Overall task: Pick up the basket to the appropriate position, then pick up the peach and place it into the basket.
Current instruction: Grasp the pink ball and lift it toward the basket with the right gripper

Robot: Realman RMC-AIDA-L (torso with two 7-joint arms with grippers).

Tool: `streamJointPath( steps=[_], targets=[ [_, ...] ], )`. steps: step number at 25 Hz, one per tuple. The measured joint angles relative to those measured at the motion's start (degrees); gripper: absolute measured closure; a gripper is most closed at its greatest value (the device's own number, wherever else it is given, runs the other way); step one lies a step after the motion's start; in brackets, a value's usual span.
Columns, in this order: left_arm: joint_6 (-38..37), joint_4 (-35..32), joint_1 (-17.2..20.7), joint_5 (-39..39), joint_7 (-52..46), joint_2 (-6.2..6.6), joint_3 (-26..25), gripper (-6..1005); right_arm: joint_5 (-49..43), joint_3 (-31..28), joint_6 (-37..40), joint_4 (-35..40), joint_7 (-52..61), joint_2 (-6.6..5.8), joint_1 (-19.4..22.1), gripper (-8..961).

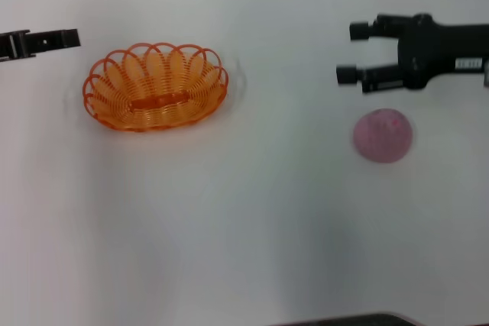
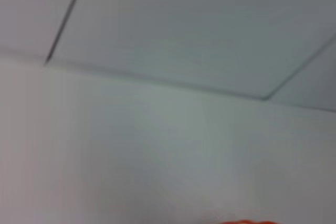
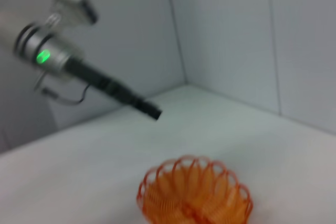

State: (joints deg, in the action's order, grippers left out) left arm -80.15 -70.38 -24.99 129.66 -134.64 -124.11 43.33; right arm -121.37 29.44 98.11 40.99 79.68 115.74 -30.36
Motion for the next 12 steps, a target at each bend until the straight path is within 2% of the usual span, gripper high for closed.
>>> streamJointPath(
  steps=[1, 4, 6, 9, 12],
  targets=[
    [-3.0, -1.0, 1.2, -4.1, 7.1, -0.08, -1.0, 349, 1.2, -0.1, -0.1, 0.0, 1.4, -0.04, 0.0, 11],
    [-13.1, -2.2, 4.9, -13.7, 27.8, -0.42, -1.9, 306, 5.0, -0.7, -0.8, 0.5, 6.0, -0.10, 0.0, 11],
    [-16.7, -1.3, 7.1, -17.2, 37.7, -0.51, -2.0, 278, 7.1, -1.1, -1.3, 1.3, 9.8, -0.02, -0.2, 11],
    [-19.0, 2.7, 8.3, -17.3, 45.5, -0.19, -4.1, 248, 8.9, -0.8, -1.6, 3.9, 16.8, -0.59, -1.0, 11],
    [-21.4, 6.6, 8.1, -12.8, 49.8, 0.15, -6.9, 225, 7.2, 2.9, 0.0, 10.4, 24.8, -1.79, -2.0, 12]
  ],
)
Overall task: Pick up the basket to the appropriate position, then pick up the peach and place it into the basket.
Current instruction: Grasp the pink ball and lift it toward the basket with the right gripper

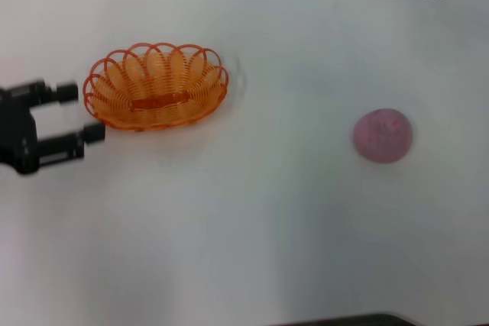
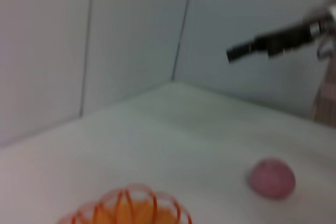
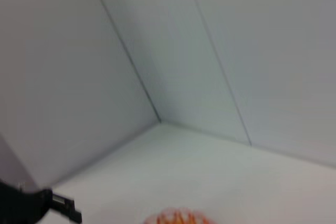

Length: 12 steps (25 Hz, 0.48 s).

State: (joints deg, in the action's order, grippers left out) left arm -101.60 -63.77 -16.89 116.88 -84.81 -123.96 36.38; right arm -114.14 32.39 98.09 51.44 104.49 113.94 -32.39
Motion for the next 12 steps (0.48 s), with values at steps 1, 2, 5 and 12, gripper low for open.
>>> streamJointPath(
  steps=[1, 2, 5, 12],
  targets=[
    [-0.1, 0.6, 0.1, 1.6, 0.8, 0.02, -0.4, 217, -1.1, 1.6, 0.6, 2.5, 2.4, -0.38, -0.3, 12],
    [0.0, 1.0, 0.2, 2.8, 1.2, 0.02, -0.6, 209, -2.6, 3.5, 1.5, 5.8, 5.5, -0.78, -0.7, 12],
    [1.0, 2.6, 0.6, 6.0, 1.5, 0.02, -1.7, 186, -7.2, 5.7, 7.3, 14.4, 10.7, -1.10, -2.4, 12],
    [0.7, 6.1, 0.9, 7.7, 2.4, 0.07, -3.7, 132, -26.5, 13.3, 15.1, 26.5, 17.1, 0.46, -6.9, 12]
  ],
)
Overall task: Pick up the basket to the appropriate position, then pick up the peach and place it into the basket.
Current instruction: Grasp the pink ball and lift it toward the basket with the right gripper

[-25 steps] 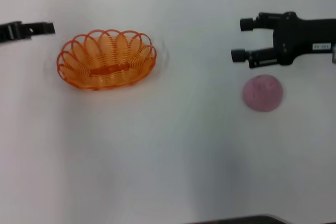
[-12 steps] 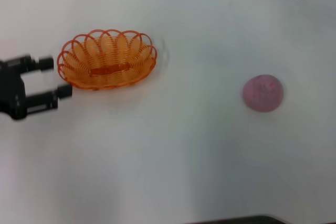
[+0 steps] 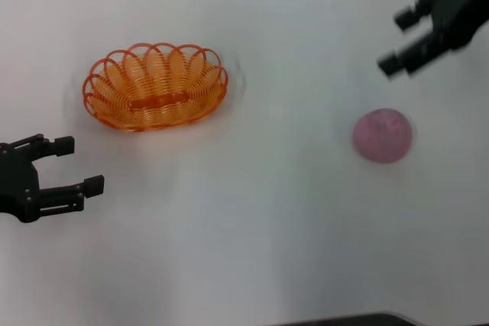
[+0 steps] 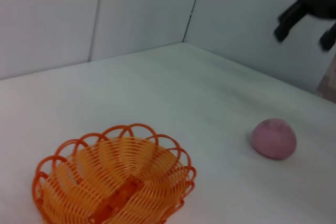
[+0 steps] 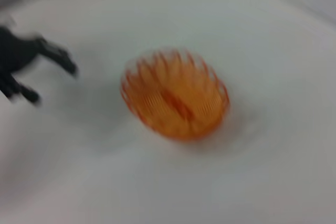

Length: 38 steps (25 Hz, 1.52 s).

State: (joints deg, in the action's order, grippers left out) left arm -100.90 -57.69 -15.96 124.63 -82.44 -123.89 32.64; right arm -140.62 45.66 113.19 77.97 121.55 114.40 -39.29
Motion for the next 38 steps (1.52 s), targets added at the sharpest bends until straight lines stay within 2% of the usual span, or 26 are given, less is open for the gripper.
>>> streamJointPath(
  steps=[5, 12, 20, 32, 38],
  targets=[
    [-1.0, 0.2, -0.3, 0.0, -0.7, -0.02, 0.0, 118, -7.5, 6.7, -1.8, -1.4, 0.2, 1.64, -0.6, 11],
    [-1.2, 0.4, -0.6, -0.4, -1.2, -0.04, 0.0, 121, -11.7, 11.7, -5.9, -5.5, 0.2, 2.42, -1.0, 21],
    [-0.7, 1.2, -1.1, -0.5, -1.4, -0.04, -0.1, 122, -19.2, 13.7, -8.3, -7.1, -0.5, 4.94, -2.1, 41],
    [0.0, 2.8, -1.2, -0.5, -1.4, -0.08, -0.4, 122, -19.0, 17.4, -14.9, -16.4, -3.7, 5.06, -3.1, 72],
    [0.0, 2.9, -1.3, -0.5, -1.7, -0.04, -0.9, 122, -19.2, 17.7, -15.4, -18.5, -3.8, 5.10, -3.9, 321]
  ],
)
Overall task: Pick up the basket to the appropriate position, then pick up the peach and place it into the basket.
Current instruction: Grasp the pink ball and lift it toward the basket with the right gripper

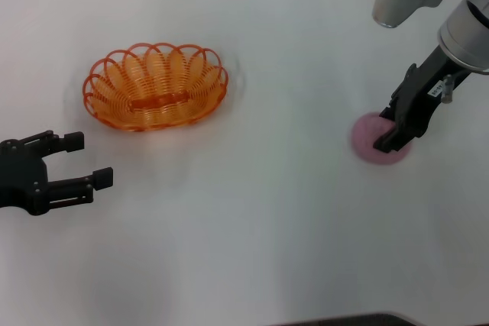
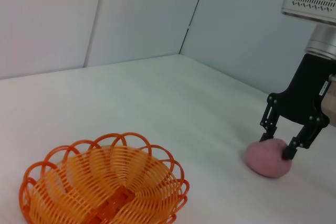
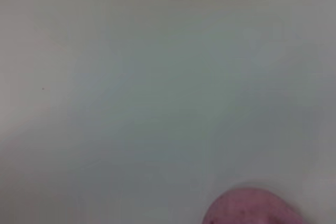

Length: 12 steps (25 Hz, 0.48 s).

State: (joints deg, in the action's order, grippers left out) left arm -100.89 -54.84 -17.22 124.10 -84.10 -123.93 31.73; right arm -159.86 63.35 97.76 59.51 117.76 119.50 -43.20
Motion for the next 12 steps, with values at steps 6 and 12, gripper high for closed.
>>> streamJointPath(
  steps=[6, 12],
  targets=[
    [0.0, -0.1, -0.1, 0.0, -0.1, 0.00, 0.0, 122, 0.0, 0.0, 0.1, 0.0, 0.4, -0.01, -0.3, 460],
    [-0.4, -0.8, -0.1, 0.0, -0.7, 0.08, -0.1, 122, -0.1, 0.0, 0.2, 0.1, 0.5, -0.04, -0.5, 693]
  ],
)
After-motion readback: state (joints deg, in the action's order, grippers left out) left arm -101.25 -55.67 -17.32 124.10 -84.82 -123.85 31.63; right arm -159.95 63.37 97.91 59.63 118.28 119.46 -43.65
